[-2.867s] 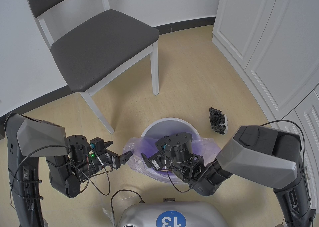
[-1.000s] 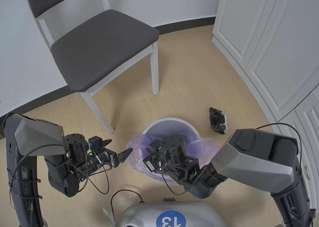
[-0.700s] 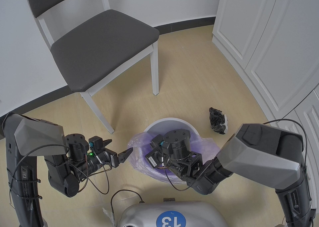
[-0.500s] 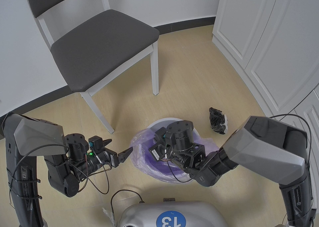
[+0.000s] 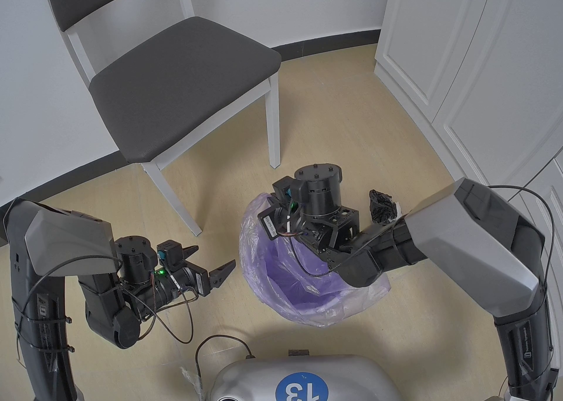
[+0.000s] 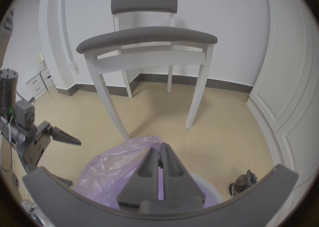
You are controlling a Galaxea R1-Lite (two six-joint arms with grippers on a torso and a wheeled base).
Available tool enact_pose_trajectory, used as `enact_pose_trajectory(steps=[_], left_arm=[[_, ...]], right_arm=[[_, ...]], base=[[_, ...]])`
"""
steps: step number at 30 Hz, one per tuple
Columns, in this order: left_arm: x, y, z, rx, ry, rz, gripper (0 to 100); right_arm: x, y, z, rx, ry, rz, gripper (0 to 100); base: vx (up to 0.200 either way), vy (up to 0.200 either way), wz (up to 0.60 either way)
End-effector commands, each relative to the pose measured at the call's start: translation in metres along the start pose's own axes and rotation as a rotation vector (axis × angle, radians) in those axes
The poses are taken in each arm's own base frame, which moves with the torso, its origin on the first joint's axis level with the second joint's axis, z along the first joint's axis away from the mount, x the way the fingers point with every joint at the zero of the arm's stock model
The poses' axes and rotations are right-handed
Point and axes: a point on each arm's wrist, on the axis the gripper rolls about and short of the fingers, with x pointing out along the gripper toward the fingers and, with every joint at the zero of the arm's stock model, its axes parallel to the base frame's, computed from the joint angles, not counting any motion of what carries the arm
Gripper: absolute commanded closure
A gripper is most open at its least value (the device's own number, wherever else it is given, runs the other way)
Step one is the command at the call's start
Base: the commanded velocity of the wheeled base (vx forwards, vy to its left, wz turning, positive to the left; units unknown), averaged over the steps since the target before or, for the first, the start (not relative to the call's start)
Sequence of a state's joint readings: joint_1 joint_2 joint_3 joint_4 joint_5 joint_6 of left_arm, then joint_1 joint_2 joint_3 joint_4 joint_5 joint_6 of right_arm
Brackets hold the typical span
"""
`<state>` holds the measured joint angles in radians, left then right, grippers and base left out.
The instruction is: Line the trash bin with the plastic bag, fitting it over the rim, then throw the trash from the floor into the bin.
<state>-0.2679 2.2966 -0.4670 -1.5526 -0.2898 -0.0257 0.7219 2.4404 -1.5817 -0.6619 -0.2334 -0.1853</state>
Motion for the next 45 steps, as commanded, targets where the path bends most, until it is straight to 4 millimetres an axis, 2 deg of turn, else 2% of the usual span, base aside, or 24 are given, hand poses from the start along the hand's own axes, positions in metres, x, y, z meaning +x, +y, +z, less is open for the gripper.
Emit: enact_pose_trajectory(steps=[1, 7, 8, 13, 15, 20, 25, 31, 36, 37, 45], left_arm=[[0.0, 0.0, 0.002, 0.005, -0.017, -0.001, 0], [0.0, 0.0, 0.002, 0.005, -0.018, -0.001, 0], [0.0, 0.0, 0.002, 0.005, -0.018, -0.001, 0], [0.0, 0.0, 0.002, 0.005, -0.019, 0.0, 0], [0.0, 0.0, 0.002, 0.005, -0.019, 0.0, 0], [-0.001, 0.002, 0.003, 0.004, -0.021, 0.005, 0], [-0.001, 0.003, 0.003, 0.005, -0.021, 0.008, 0], [-0.002, 0.003, 0.006, 0.008, -0.031, 0.009, 0], [-0.002, 0.003, 0.006, 0.008, -0.031, 0.01, 0], [-0.002, 0.003, 0.006, 0.008, -0.031, 0.01, 0], [-0.002, 0.003, 0.006, 0.008, -0.033, 0.01, 0]], right_arm=[[0.007, 0.014, -0.005, -0.006, -0.004, 0.02, 100], [0.009, 0.02, -0.012, -0.038, 0.006, 0.031, 100], [0.009, 0.022, -0.011, -0.033, -0.007, 0.033, 0], [0.004, 0.023, -0.009, -0.03, -0.01, 0.032, 0], [-0.004, 0.019, 0.0, -0.033, -0.017, 0.026, 0], [-0.026, 0.017, 0.004, -0.052, 0.007, 0.04, 0], [-0.045, 0.014, -0.012, -0.091, 0.091, 0.055, 0], [-0.057, 0.014, -0.034, -0.117, 0.178, 0.07, 0], [-0.054, 0.016, -0.048, -0.125, 0.213, 0.073, 0], [-0.048, 0.019, -0.056, -0.129, 0.227, 0.065, 0], [-0.035, 0.025, -0.074, -0.133, 0.26, 0.021, 0]], base=[[0.0, 0.0, 0.0], [0.0, 0.0, 0.0], [0.0, 0.0, 0.0], [0.0, 0.0, 0.0], [0.0, 0.0, 0.0], [0.0, 0.0, 0.0], [0.0, 0.0, 0.0], [0.0, 0.0, 0.0], [0.0, 0.0, 0.0], [0.0, 0.0, 0.0], [0.0, 0.0, 0.0]])
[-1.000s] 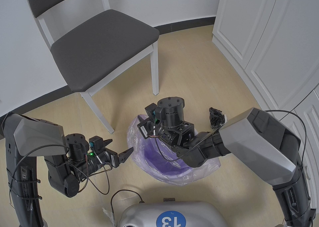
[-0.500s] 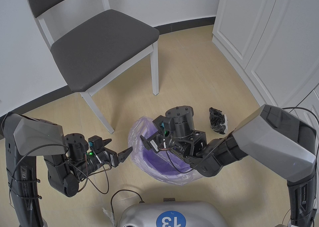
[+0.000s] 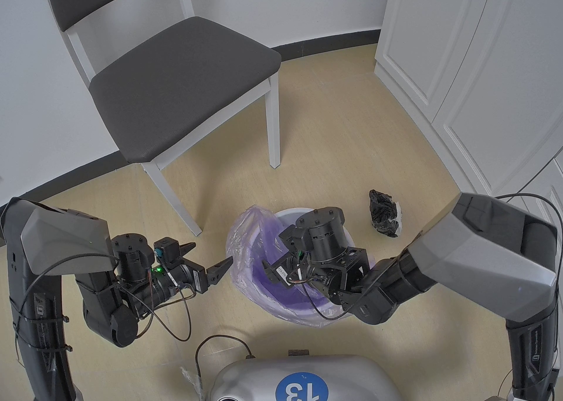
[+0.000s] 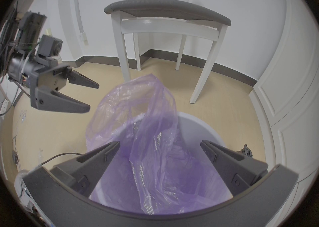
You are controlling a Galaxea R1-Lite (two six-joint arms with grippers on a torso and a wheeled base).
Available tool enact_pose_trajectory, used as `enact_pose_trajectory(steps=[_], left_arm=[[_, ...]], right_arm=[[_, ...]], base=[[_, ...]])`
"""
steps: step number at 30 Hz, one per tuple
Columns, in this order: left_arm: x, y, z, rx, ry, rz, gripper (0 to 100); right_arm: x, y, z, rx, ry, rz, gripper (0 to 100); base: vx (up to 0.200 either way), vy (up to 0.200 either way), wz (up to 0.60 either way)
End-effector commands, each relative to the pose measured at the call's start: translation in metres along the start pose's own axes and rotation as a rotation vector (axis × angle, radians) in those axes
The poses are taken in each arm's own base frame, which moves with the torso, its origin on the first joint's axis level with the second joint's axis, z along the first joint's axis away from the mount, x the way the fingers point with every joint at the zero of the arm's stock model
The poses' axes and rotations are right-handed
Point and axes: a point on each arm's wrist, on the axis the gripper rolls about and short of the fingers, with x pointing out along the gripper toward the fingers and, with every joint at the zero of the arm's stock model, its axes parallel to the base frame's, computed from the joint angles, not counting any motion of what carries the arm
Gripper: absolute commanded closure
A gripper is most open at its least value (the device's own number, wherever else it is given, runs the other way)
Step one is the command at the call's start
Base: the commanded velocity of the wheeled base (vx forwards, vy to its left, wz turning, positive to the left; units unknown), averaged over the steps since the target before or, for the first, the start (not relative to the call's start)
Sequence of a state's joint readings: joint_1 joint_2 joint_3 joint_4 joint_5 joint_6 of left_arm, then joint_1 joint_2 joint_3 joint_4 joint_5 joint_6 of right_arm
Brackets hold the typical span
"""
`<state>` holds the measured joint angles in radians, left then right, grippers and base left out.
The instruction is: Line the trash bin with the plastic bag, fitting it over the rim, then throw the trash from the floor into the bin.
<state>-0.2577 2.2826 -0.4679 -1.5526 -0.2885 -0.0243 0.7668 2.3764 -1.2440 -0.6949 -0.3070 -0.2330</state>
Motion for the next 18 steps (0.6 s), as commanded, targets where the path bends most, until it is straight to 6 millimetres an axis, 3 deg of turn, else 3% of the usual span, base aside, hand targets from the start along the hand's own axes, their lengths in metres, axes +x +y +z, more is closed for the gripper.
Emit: enact_pose_trajectory(steps=[1, 7, 18], left_arm=[[0.001, 0.0, 0.001, 0.004, -0.016, 0.0, 0], [0.001, 0.0, 0.002, 0.005, -0.019, 0.0, 0], [0.001, 0.001, 0.001, 0.004, -0.016, 0.001, 0]], right_arm=[[0.013, 0.008, -0.015, -0.01, 0.034, 0.005, 0], [0.028, 0.011, -0.019, -0.001, 0.028, -0.018, 0], [0.039, 0.015, -0.026, -0.003, 0.035, -0.021, 0]], base=[[0.0, 0.0, 0.0], [0.0, 0.0, 0.0], [0.0, 0.0, 0.0]])
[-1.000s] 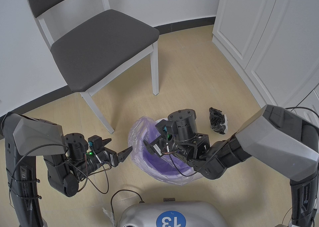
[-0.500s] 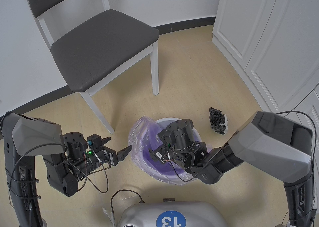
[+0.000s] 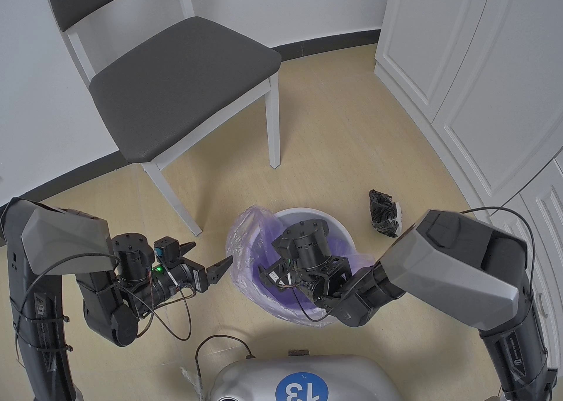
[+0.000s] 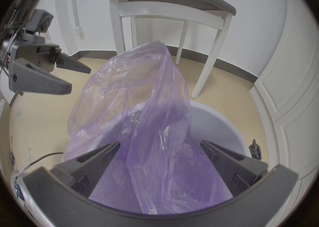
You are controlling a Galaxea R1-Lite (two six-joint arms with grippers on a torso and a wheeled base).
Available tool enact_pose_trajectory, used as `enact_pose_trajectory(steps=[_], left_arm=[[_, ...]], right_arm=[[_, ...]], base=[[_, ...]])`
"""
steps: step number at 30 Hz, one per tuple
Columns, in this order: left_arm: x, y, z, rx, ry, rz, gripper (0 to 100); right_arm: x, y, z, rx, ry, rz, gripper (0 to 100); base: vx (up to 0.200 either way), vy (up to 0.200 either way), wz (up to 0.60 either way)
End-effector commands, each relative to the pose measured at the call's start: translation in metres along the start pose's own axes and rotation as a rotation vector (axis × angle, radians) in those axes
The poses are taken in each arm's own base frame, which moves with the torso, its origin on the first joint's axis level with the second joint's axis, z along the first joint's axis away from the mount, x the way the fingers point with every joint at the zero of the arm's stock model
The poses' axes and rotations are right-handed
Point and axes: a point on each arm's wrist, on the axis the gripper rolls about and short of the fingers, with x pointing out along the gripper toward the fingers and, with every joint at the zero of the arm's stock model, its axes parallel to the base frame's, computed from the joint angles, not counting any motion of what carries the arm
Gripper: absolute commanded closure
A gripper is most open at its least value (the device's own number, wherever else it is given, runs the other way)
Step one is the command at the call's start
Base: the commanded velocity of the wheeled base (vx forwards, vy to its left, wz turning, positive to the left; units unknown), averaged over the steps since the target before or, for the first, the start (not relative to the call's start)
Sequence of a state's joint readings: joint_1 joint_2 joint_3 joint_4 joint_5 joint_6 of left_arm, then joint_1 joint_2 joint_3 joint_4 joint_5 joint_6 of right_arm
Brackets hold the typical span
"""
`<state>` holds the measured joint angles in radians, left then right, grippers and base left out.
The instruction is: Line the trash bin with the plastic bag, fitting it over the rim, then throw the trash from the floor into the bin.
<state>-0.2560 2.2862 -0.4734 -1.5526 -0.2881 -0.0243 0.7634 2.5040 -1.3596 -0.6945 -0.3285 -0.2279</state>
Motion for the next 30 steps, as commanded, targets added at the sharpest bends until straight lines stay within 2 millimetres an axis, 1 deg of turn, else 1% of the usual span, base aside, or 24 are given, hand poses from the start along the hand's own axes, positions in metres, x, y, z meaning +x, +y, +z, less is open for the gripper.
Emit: enact_pose_trajectory(steps=[1, 2, 8, 10, 13, 14, 15, 17, 18, 22, 23, 24, 27, 30], left_arm=[[0.0, 0.0, 0.001, 0.004, -0.014, -0.001, 0], [0.0, 0.0, 0.001, 0.004, -0.016, -0.001, 0], [0.0, 0.0, 0.001, 0.004, -0.014, -0.001, 0], [0.0, 0.0, 0.002, 0.004, -0.016, -0.001, 0], [-0.001, 0.0, 0.002, 0.005, -0.017, -0.001, 0], [-0.001, 0.0, 0.002, 0.005, -0.017, -0.001, 0], [-0.001, -0.001, 0.003, 0.006, -0.02, -0.001, 0], [-0.001, -0.001, 0.003, 0.006, -0.02, -0.002, 0], [-0.002, -0.001, 0.003, 0.006, -0.02, -0.002, 0], [-0.001, -0.002, 0.003, 0.006, -0.02, -0.004, 0], [-0.002, -0.001, 0.003, 0.006, -0.02, -0.002, 0], [-0.002, -0.001, 0.004, 0.007, -0.021, -0.003, 0], [-0.002, -0.001, 0.004, 0.007, -0.021, -0.003, 0], [-0.002, -0.001, 0.003, 0.006, -0.02, -0.002, 0]], right_arm=[[0.006, 0.003, -0.01, -0.006, 0.021, 0.0, 0], [0.006, 0.003, -0.011, -0.007, 0.023, -0.003, 100], [0.003, 0.001, -0.007, -0.008, 0.021, -0.008, 100], [-0.007, -0.005, 0.004, -0.005, 0.007, -0.023, 100], [-0.021, -0.013, 0.014, -0.006, -0.006, -0.035, 100], [-0.022, -0.014, 0.015, -0.005, -0.009, -0.036, 100], [-0.03, -0.022, 0.026, 0.002, -0.027, -0.046, 100], [-0.033, -0.029, 0.031, 0.005, -0.03, -0.055, 100], [-0.037, -0.041, 0.039, 0.0, -0.035, -0.073, 100], [-0.036, -0.059, 0.046, 0.006, -0.034, -0.105, 100], [-0.035, -0.061, 0.047, 0.008, -0.036, -0.108, 100], [-0.032, -0.067, 0.049, 0.015, -0.035, -0.121, 100], [-0.028, -0.078, 0.057, 0.026, -0.045, -0.14, 100], [-0.023, -0.083, 0.061, 0.027, -0.044, -0.147, 100]], base=[[0.0, 0.0, 0.0], [0.0, 0.0, 0.0], [0.0, 0.0, 0.0], [0.0, 0.0, 0.0], [0.0, 0.0, 0.0], [0.0, 0.0, 0.0], [0.0, 0.0, 0.0], [0.0, 0.0, 0.0], [0.0, 0.0, 0.0], [0.0, 0.0, 0.0], [0.0, 0.0, 0.0], [0.0, 0.0, 0.0], [0.0, 0.0, 0.0], [0.0, 0.0, 0.0]])
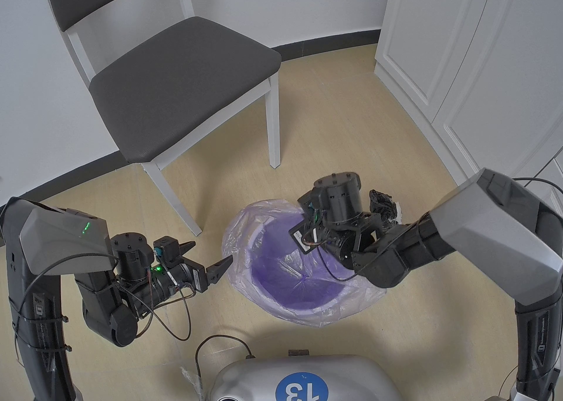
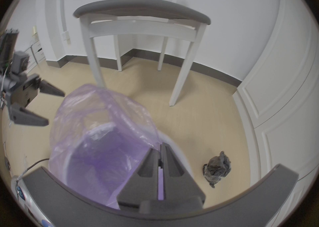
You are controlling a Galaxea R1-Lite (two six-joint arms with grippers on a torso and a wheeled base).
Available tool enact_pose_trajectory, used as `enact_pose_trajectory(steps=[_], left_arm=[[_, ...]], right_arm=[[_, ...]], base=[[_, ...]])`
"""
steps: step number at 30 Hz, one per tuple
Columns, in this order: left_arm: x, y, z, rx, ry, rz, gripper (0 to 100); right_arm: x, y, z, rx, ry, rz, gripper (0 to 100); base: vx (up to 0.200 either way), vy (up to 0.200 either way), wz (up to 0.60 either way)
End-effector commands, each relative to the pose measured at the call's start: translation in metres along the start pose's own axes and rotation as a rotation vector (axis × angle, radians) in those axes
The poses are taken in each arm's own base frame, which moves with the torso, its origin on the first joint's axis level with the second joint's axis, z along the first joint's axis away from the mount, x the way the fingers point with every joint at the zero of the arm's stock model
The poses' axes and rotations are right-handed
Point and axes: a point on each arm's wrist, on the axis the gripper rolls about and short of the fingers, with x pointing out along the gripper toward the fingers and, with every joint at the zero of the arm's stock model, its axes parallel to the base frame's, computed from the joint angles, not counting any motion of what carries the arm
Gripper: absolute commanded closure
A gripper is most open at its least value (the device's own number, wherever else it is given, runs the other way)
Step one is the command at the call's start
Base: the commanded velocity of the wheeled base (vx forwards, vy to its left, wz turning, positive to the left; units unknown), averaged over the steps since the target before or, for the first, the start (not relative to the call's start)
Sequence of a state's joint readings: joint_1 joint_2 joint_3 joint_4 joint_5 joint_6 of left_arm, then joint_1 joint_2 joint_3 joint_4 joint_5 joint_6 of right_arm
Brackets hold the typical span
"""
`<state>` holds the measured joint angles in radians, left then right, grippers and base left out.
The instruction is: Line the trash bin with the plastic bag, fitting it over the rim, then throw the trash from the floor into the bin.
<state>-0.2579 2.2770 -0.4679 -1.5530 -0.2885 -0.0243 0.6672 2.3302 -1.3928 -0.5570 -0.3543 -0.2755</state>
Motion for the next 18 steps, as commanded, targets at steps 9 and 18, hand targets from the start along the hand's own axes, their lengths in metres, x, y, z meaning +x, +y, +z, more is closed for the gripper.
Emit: enact_pose_trajectory(steps=[9, 18], left_arm=[[0.0, 0.0, 0.001, 0.004, -0.015, -0.002, 0], [0.0, 0.0, 0.001, 0.004, -0.015, 0.0, 0]], right_arm=[[0.028, -0.015, 0.021, 0.014, -0.059, -0.05, 100], [0.037, -0.023, 0.019, -0.043, -0.073, -0.08, 100]], base=[[0.0, 0.0, 0.0], [0.0, 0.0, 0.0]])
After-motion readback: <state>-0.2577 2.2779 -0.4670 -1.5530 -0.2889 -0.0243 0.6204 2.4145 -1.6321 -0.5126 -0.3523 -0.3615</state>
